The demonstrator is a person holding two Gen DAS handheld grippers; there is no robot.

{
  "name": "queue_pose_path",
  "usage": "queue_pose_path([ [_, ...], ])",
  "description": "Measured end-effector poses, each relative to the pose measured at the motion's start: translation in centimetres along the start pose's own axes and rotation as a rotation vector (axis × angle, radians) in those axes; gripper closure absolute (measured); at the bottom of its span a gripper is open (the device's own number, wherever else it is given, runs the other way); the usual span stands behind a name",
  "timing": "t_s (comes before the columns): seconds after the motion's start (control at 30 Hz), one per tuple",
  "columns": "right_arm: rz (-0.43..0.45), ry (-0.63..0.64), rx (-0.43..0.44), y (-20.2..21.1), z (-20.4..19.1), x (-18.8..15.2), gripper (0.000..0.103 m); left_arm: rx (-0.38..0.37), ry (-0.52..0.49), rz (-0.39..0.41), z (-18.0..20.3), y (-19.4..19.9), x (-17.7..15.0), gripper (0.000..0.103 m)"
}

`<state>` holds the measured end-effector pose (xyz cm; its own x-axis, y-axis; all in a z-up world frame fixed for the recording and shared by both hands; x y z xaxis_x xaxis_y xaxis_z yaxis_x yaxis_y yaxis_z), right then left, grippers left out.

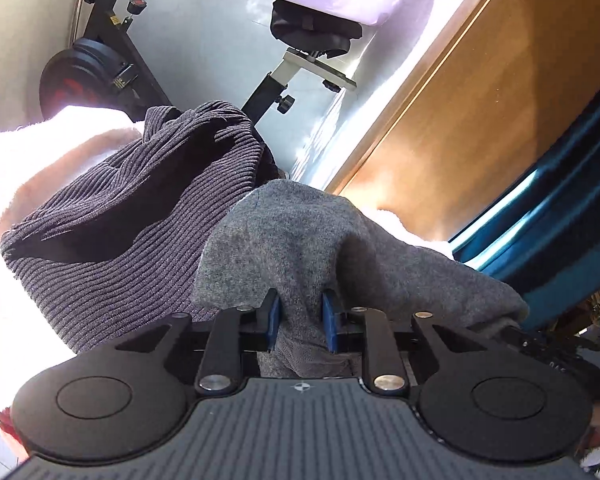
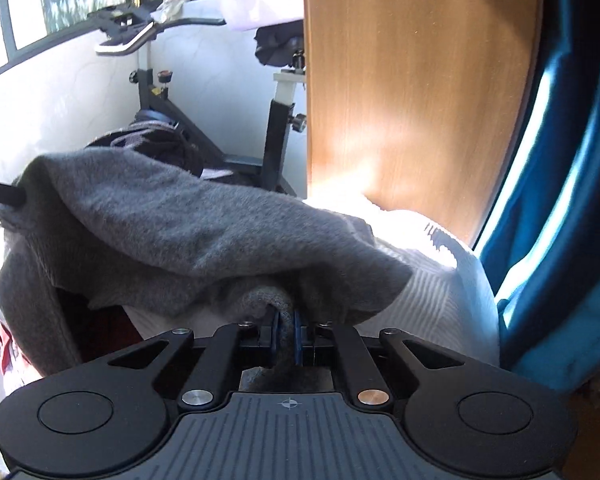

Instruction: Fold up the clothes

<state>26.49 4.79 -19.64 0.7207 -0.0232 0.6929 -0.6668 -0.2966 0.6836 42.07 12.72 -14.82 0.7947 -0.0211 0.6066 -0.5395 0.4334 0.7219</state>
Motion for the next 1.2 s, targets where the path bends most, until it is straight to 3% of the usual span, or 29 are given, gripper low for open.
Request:
queue_pose_path([
  [0.07, 0.092, -0.123, 0.087, 3.1, 1.6, 1.6, 0.097, -0.009, -0.005, -0.007, 0.1, -0.3, 0.1, 0.080],
  [0.13, 0.183, -0.209, 0.101, 6.1, 3.7, 3.1, 0.097, -0.030, 0.012, -0.019, 0.1, -1.0, 0.1, 0.080],
  [0.23, 0.281, -0.312, 0.015, 8.8, 7.4, 4.1, 0.097, -0.066, 0.030, -0.036, 0.7, -2.6, 0.3, 0.080],
  [0.33, 0.221, -0.377, -0.122, 7.3, 11.6, 2.7, 0.097, -0.089, 0.010, -0.065, 1.7, -4.5, 0.4, 0.076],
  [0.43, 0.091, -0.304, -0.222, 4.0, 12.7, 0.3, 0.092, -0.090, -0.045, -0.097, 2.8, -6.2, 0.3, 0.075],
  [0.5, 0.037, -0.219, -0.295, 2.7, 12.3, -1.0, 0.075, -0.085, -0.080, -0.115, 3.4, -6.9, 0.2, 0.074],
  [0.57, 0.041, -0.115, -0.363, 2.3, 11.3, -1.8, 0.041, -0.081, -0.098, -0.122, 3.7, -7.1, 0.2, 0.070],
  [0.6, 0.042, -0.064, -0.397, 2.1, 10.8, -2.2, 0.036, -0.082, -0.103, -0.121, 3.8, -7.0, 0.1, 0.068],
  [0.8, 0.021, 0.208, -0.312, 0.9, 6.0, -3.9, 0.035, -0.070, -0.180, -0.110, 4.5, -5.9, -0.1, 0.049],
  [1.0, 0.018, 0.542, -0.263, -0.7, 1.3, -5.9, 0.026, -0.053, -0.220, -0.118, 4.5, -5.5, -0.4, 0.043],
  [1.2, -0.026, 0.721, -0.194, -3.0, -1.6, -8.6, 0.025, -0.054, -0.175, -0.116, 3.9, -5.1, -0.5, 0.040],
])
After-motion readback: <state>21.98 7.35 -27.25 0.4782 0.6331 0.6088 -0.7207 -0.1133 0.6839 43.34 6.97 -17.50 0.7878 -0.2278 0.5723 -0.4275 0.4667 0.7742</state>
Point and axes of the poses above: each gripper's, at about its wrist camera, not at the fingertips, and y roughly against the way its jaws point, z to its right, x to its top, the point moved 10 cm from there along -y, roughly the way its jaws point, and after that the axes turned 7 degrees about -y, right-handed, at the moved point
